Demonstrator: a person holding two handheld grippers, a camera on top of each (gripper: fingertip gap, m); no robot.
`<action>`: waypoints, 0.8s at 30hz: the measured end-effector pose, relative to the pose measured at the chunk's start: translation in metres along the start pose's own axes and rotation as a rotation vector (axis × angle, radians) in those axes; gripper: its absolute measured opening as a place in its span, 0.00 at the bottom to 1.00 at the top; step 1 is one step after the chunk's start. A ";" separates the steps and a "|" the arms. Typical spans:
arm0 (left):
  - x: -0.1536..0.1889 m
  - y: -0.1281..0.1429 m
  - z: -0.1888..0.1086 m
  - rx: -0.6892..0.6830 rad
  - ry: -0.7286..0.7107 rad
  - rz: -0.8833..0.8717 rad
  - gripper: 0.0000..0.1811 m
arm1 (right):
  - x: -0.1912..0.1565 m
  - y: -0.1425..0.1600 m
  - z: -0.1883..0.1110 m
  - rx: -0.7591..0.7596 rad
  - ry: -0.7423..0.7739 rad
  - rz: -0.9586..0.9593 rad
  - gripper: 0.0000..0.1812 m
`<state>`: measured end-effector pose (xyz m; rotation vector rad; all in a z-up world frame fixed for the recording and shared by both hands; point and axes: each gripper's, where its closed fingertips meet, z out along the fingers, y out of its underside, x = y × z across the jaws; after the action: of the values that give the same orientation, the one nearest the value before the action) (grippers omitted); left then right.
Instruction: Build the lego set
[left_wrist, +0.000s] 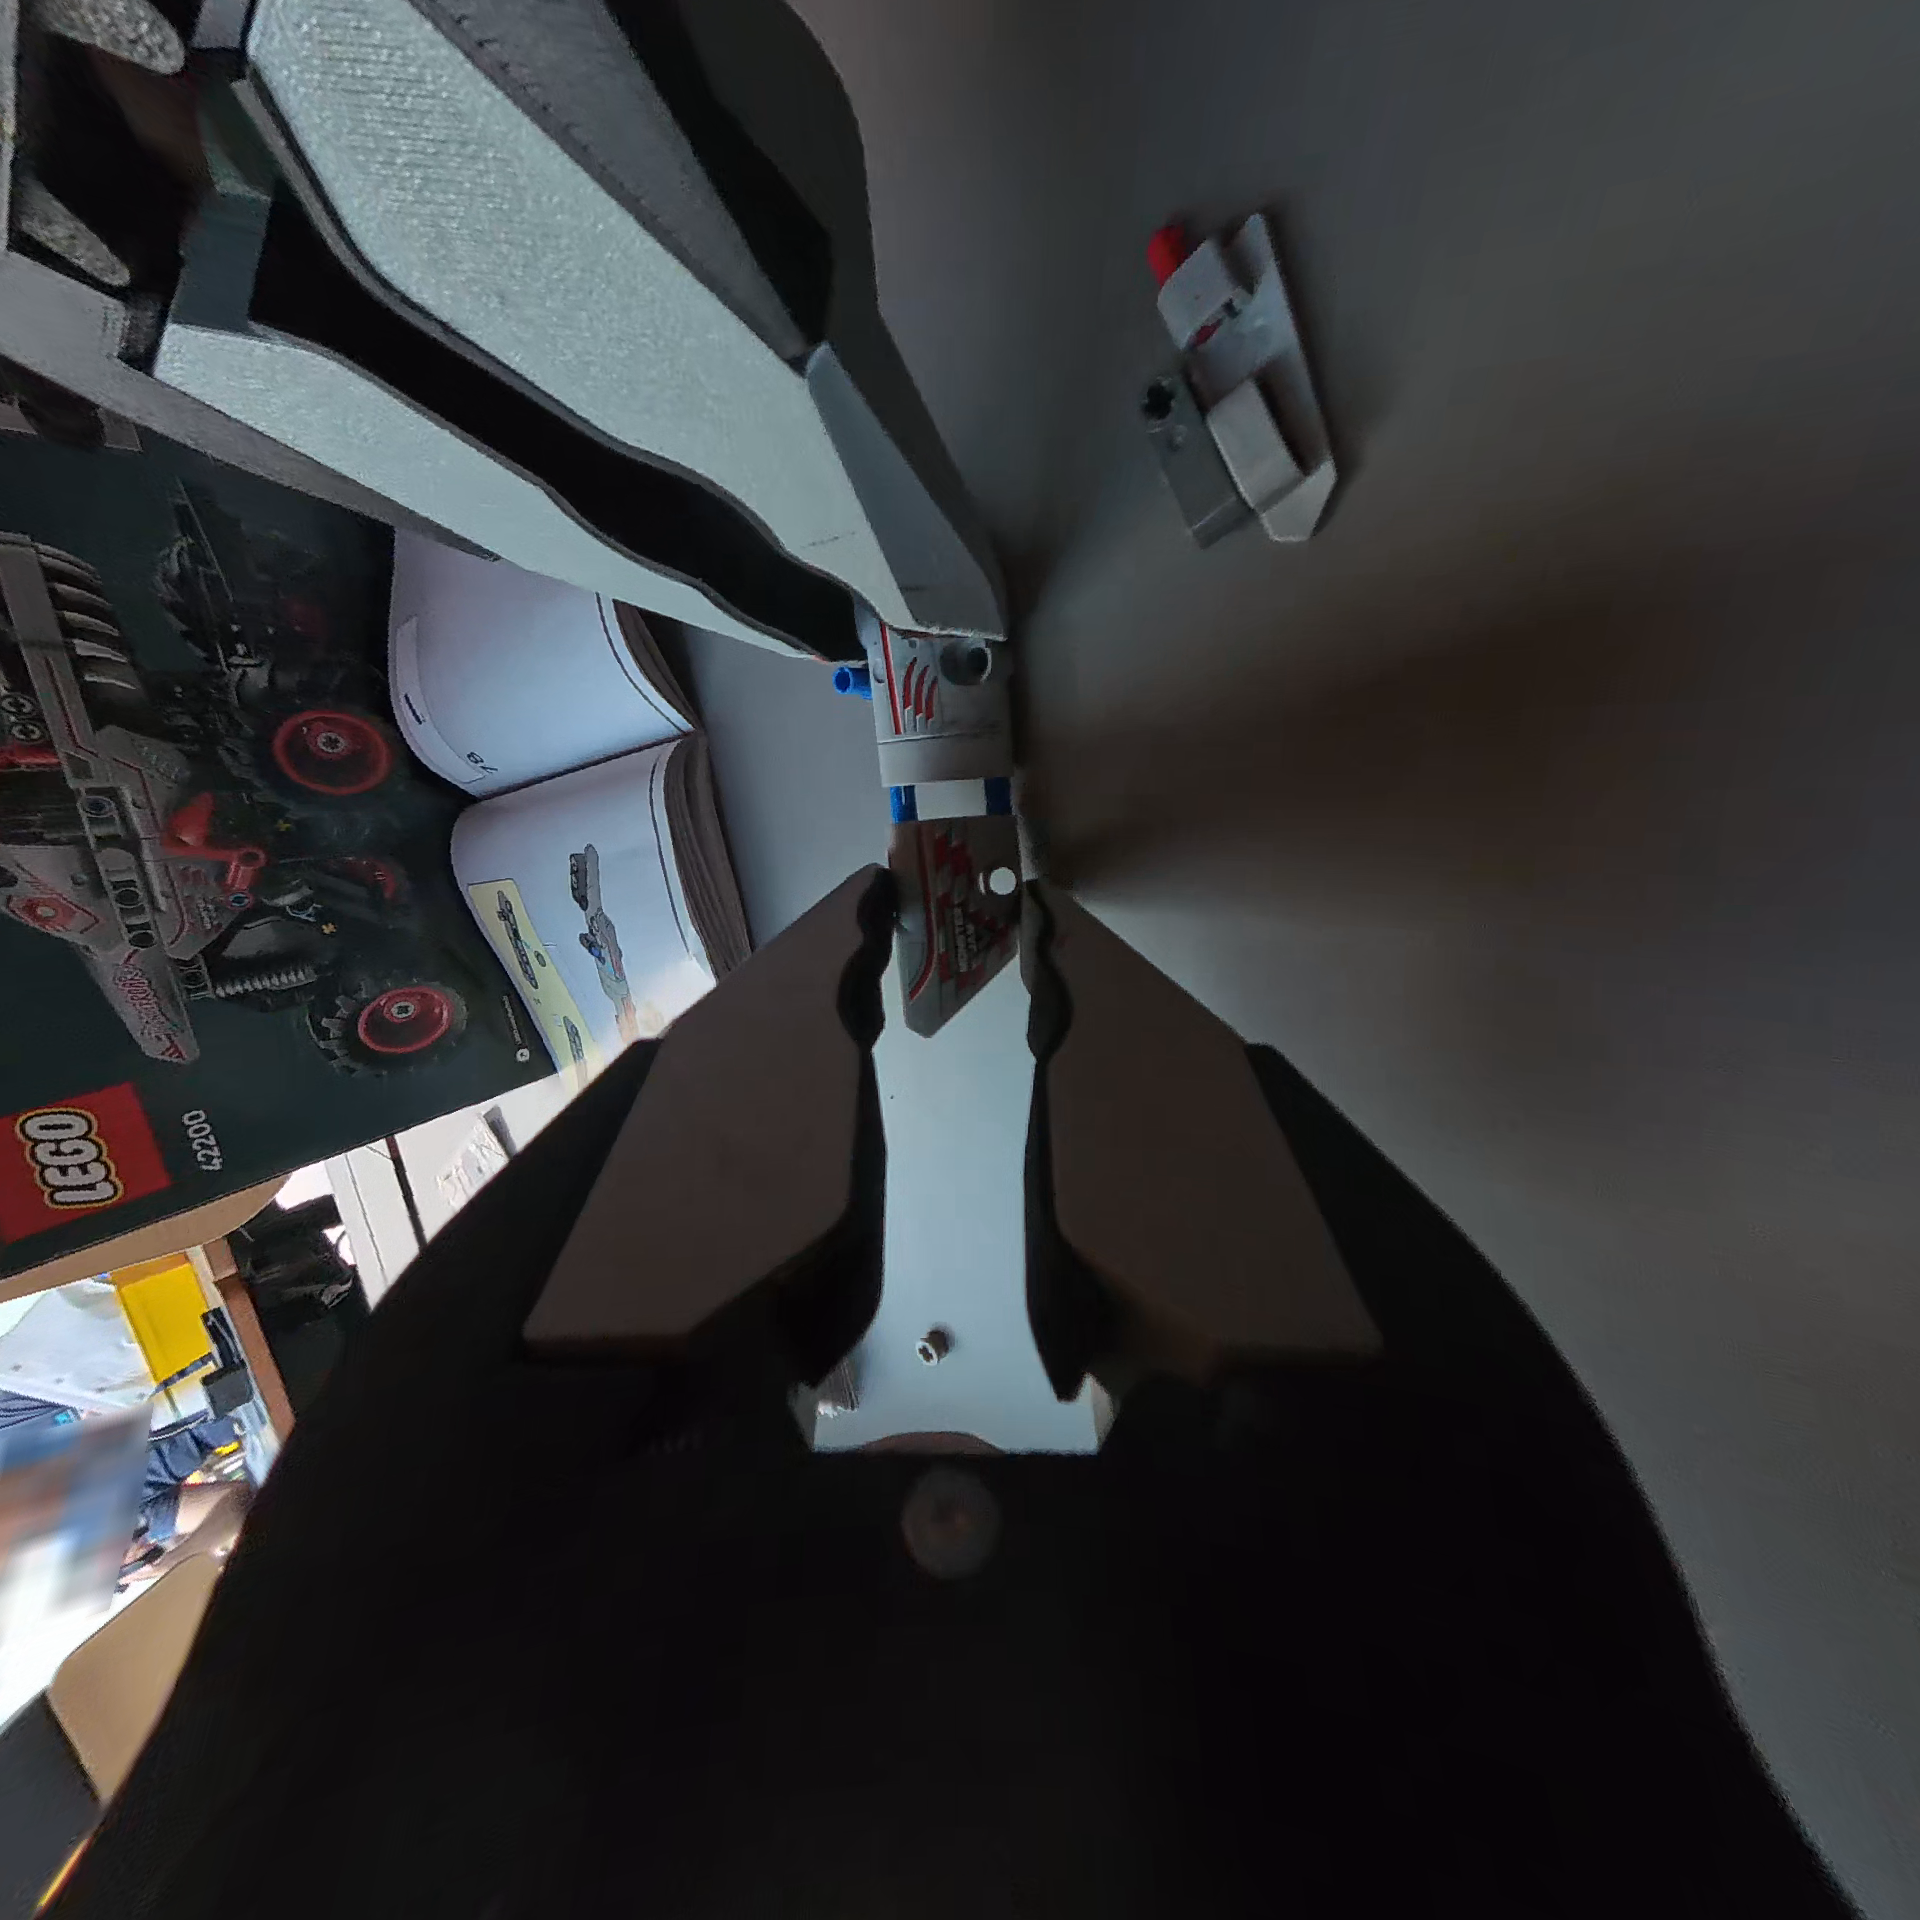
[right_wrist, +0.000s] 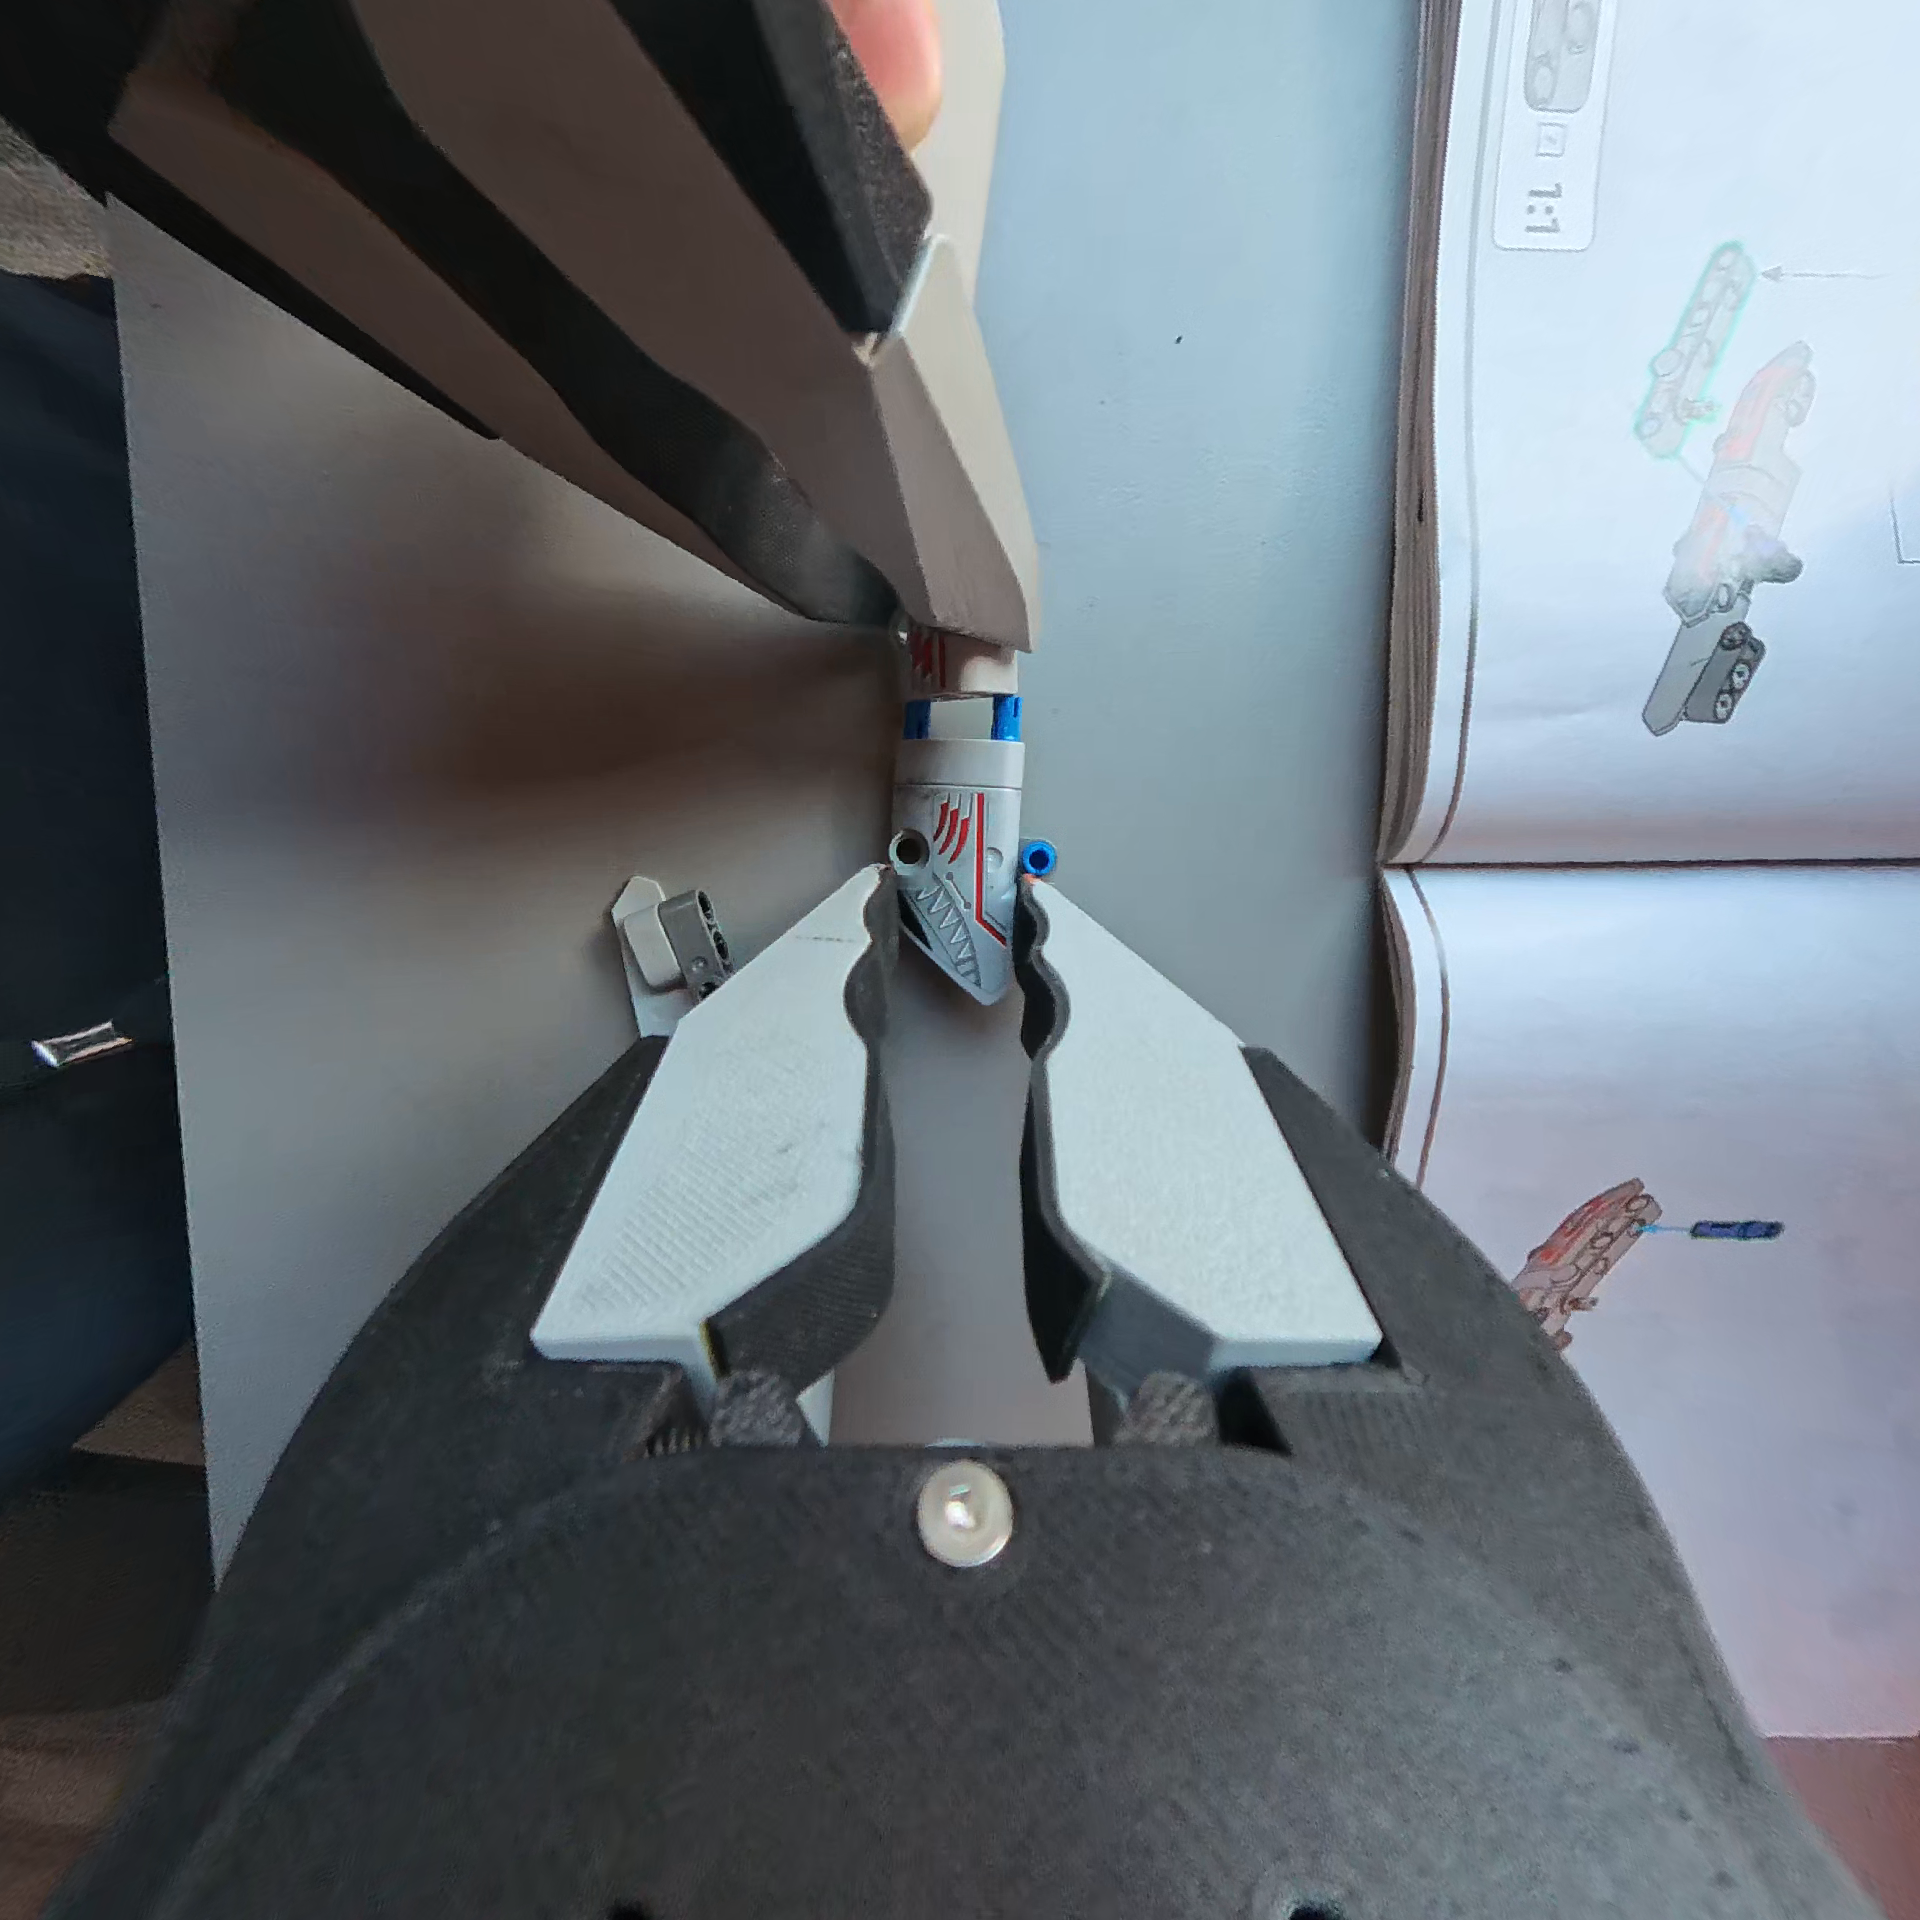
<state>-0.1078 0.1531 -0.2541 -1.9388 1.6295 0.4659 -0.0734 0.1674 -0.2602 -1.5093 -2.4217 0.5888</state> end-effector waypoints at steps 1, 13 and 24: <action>0.000 0.000 0.000 0.009 0.001 -0.014 0.12 | 0.000 0.000 0.000 -0.005 0.002 -0.005 0.10; 0.004 0.001 -0.001 -0.012 0.099 -0.209 0.11 | 0.000 -0.001 0.000 -0.054 0.077 -0.105 0.10; 0.001 0.003 -0.001 -0.055 0.011 -0.113 0.12 | 0.004 -0.002 0.002 -0.001 0.030 -0.079 0.12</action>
<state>-0.1108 0.1518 -0.2545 -2.0649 1.5194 0.4600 -0.0780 0.1701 -0.2616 -1.4058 -2.4466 0.5451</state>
